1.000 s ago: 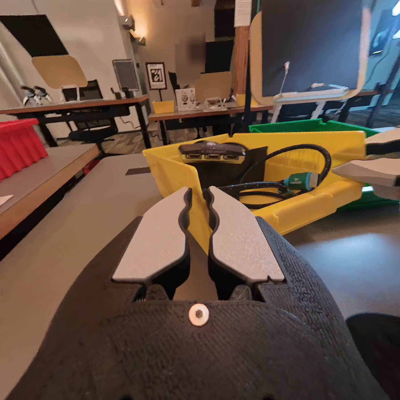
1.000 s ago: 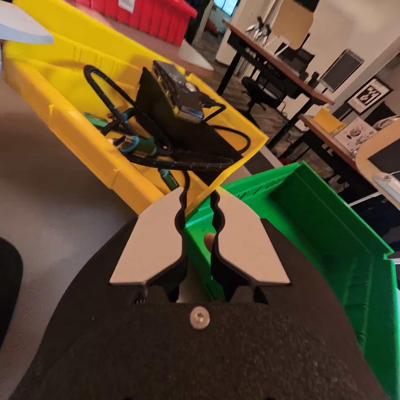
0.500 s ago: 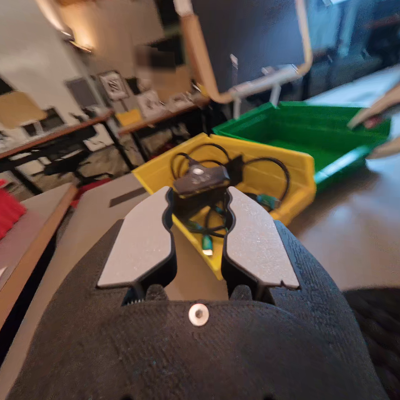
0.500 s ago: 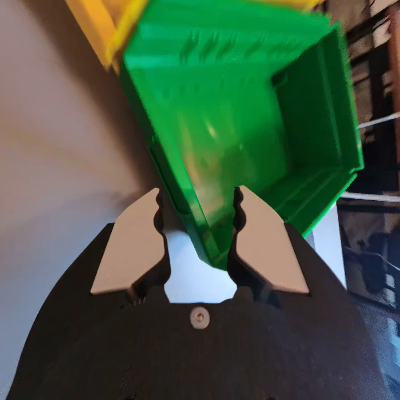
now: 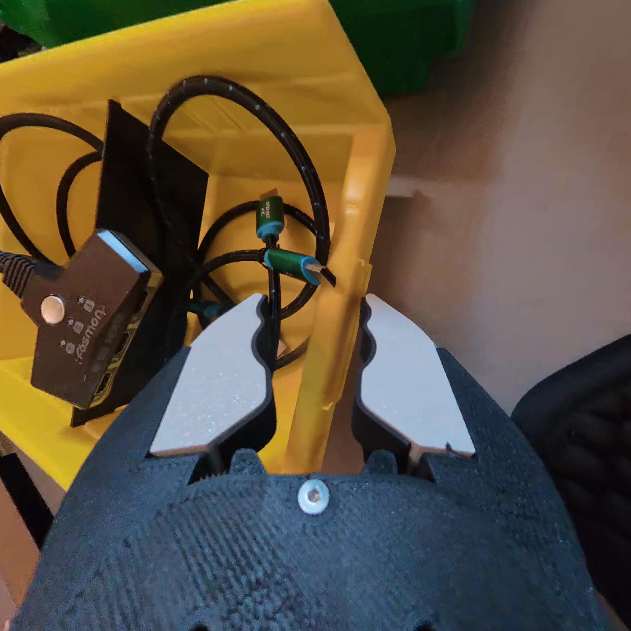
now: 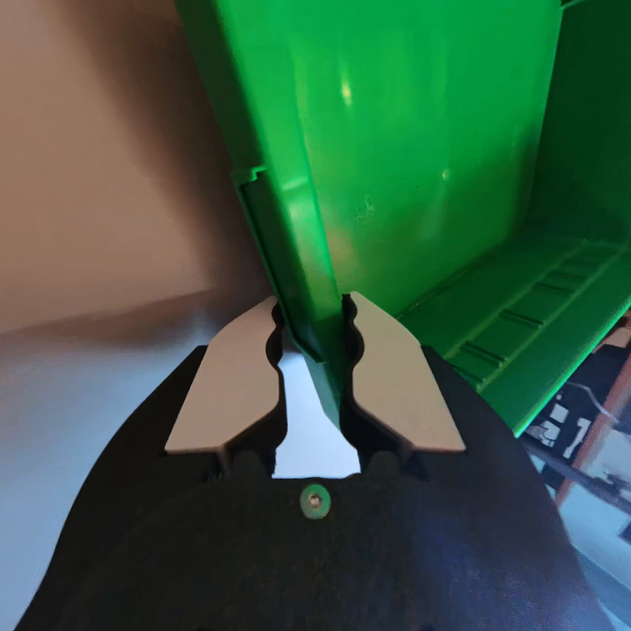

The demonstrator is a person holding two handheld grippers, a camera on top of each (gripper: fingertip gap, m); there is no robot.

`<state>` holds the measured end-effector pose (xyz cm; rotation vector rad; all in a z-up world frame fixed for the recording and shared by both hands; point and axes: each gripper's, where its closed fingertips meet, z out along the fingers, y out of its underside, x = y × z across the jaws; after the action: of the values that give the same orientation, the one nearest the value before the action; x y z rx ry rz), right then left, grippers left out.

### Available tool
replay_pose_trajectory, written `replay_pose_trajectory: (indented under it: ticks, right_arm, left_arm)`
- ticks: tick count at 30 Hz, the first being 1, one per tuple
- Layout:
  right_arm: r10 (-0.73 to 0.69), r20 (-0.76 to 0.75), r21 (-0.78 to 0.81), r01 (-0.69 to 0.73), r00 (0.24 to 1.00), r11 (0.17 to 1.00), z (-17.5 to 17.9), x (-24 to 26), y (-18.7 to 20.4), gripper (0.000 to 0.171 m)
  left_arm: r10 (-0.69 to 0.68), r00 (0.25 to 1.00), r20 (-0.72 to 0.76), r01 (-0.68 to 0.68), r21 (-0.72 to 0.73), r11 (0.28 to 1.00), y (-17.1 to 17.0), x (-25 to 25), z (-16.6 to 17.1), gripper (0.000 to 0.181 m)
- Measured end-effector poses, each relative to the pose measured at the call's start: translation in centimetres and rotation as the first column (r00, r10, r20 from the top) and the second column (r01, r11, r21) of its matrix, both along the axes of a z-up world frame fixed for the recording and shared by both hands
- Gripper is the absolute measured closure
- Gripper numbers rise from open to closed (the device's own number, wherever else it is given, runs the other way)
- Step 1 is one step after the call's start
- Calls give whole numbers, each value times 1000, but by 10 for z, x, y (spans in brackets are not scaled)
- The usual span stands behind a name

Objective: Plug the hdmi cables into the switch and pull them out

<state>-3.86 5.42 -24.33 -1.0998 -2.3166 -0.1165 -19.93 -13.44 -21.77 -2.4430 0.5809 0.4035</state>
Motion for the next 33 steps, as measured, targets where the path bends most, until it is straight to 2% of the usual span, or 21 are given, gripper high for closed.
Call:
replay_pose_trajectory:
  ticks: [5, 7, 10, 16, 20, 22, 23, 25, 30, 33]
  right_arm:
    - [-57, -23, -18, 56, 998, 998, 1, 54, 13, 135]
    - [-84, -40, -32, 83, 996, 996, 3, 77, 16, 135]
    - [-142, -60, -51, 139, 988, 989, 4, 110, 23, 135]
    - [-243, -71, -5, 243, 967, 970, 6, 163, 43, 135]
    - [-295, -88, -7, 296, 951, 955, 5, 174, 55, 134]
    - [-306, -98, -18, 306, 947, 952, 7, 173, 59, 133]
    - [-316, -106, -23, 316, 943, 949, 9, 173, 61, 133]
    - [-341, -124, -35, 339, 932, 940, 13, 171, 68, 132]
    - [-426, -139, -114, 413, 894, 904, 9, 172, 87, 132]
    - [-484, -150, -107, 472, 862, 875, 8, 176, 100, 131]
  left_arm:
    - [6, 1000, 1, -6, 26, 1000, 3, 3, -1, 135]
    - [0, 999, -55, 1, 18, 1000, -1, 3, 0, 141]
    - [-7, 993, -115, 4, -24, 1000, -7, 3, 0, 148]
    - [-57, 990, -129, 35, -170, 985, -11, 1, -2, 146]
    - [-82, 990, -116, 49, -266, 963, -6, 1, -3, 141]
    - [-94, 993, -77, 63, -332, 941, -7, 5, -13, 125]
    - [-88, 991, -98, 48, -350, 935, -5, 0, -18, 124]
    - [-48, 993, -107, 9, -337, 941, 3, -3, -19, 134]
    - [34, 996, -83, -56, -281, 958, 12, -3, -19, 138]
    - [82, 993, -81, -99, -232, 968, 18, -9, -19, 140]
